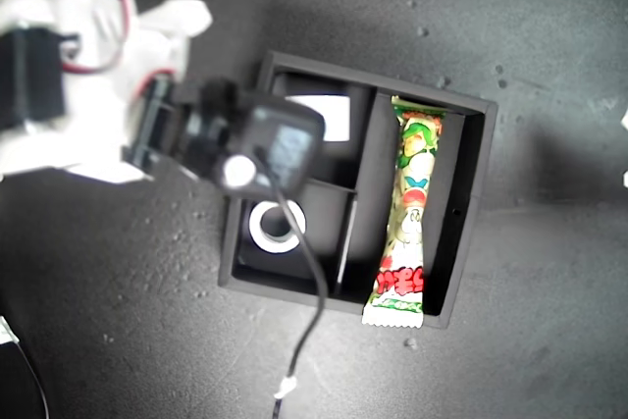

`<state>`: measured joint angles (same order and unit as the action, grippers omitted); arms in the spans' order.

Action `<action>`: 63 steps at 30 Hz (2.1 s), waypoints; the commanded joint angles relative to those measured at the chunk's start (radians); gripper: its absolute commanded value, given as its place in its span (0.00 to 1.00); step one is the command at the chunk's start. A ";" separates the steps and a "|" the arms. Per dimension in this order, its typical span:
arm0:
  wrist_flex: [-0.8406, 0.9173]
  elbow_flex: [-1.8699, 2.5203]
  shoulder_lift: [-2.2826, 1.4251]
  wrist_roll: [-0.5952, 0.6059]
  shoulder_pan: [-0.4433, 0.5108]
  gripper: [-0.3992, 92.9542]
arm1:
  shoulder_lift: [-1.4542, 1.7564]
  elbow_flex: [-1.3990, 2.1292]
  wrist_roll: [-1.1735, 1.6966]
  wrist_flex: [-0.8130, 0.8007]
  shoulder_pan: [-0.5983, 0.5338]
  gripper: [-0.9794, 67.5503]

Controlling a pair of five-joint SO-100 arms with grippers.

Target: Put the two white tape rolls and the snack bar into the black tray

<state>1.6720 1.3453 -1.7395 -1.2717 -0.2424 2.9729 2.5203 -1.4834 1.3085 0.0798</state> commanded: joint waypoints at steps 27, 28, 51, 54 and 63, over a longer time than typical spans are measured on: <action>-0.591 1.723 -1.453 -0.067 0.048 0.00 | 0.379 0.603 0.008 0.008 0.038 0.01; -0.518 1.746 -1.571 -0.071 0.051 0.00 | 0.376 0.603 -0.017 0.032 0.049 0.01; -0.278 1.793 -1.647 -0.034 0.112 0.01 | 0.379 0.603 0.037 0.032 -0.057 0.01; -0.278 1.793 -1.647 -0.034 0.112 0.01 | 0.379 0.603 0.037 0.032 -0.057 0.01; -0.278 1.793 -1.647 -0.034 0.112 0.01 | 0.379 0.603 0.037 0.032 -0.057 0.01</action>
<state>1.3637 3.0802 -3.3364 -1.3162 -0.1427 3.3456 3.1124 -1.5064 1.3392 0.0215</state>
